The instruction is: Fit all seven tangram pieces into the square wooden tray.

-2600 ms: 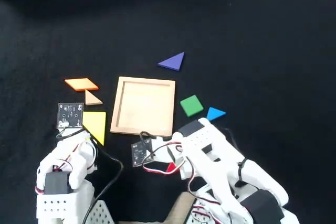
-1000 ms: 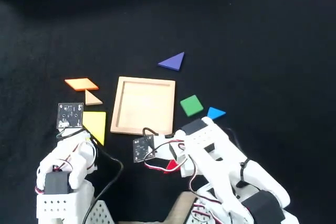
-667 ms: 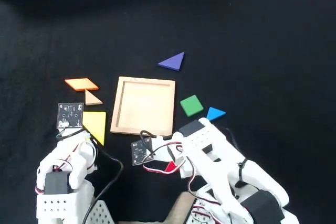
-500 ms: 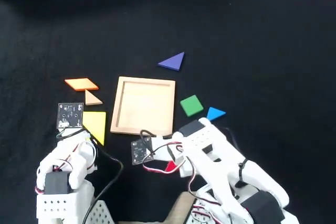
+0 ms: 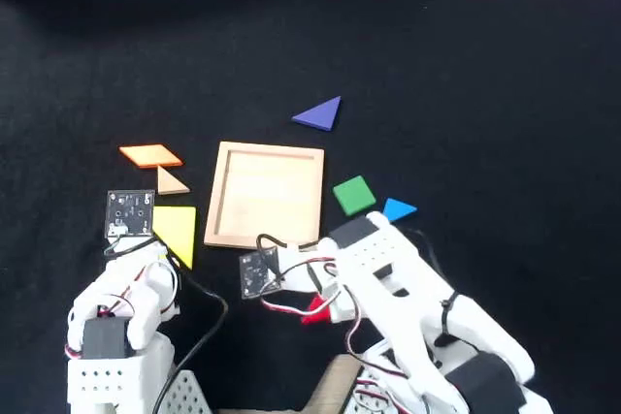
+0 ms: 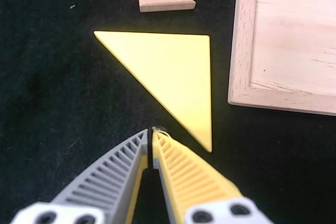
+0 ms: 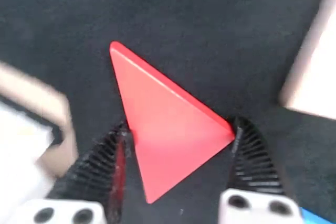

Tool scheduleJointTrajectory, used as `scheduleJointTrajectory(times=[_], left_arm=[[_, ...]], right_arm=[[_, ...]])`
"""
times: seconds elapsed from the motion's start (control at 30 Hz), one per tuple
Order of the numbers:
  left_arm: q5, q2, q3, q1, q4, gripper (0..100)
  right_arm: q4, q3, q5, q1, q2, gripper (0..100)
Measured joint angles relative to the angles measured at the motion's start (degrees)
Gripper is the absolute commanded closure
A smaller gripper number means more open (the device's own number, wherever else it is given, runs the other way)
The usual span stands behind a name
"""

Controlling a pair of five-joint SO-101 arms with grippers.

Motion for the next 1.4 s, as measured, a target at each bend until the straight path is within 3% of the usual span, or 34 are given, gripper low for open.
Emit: scheduleJointTrajectory(times=[0.17, 0.43, 0.6, 0.7, 1.1, 1.4], left_arm=[[0.0, 0.0, 0.0, 0.0, 0.0, 97], [0.0, 0.0, 0.0, 0.0, 0.0, 97], [0.0, 0.0, 0.0, 0.0, 0.0, 97], [0.0, 0.0, 0.0, 0.0, 0.0, 97], [0.0, 0.0, 0.0, 0.0, 0.0, 97], [0.0, 0.0, 0.0, 0.0, 0.0, 97]], right_arm=[[11.1, -12.8, -3.3, -0.2, 0.0, 82.1], [12.4, -26.2, -11.9, -2.8, 0.1, 82.1], [7.1, -27.5, -18.9, -6.5, 0.1, 82.1], [5.9, -28.4, -19.7, -8.2, 0.8, 82.1], [5.5, -48.4, -20.0, -8.8, 30.2, 82.1], [5.4, -54.9, -20.0, -8.8, 39.8, 82.1]])
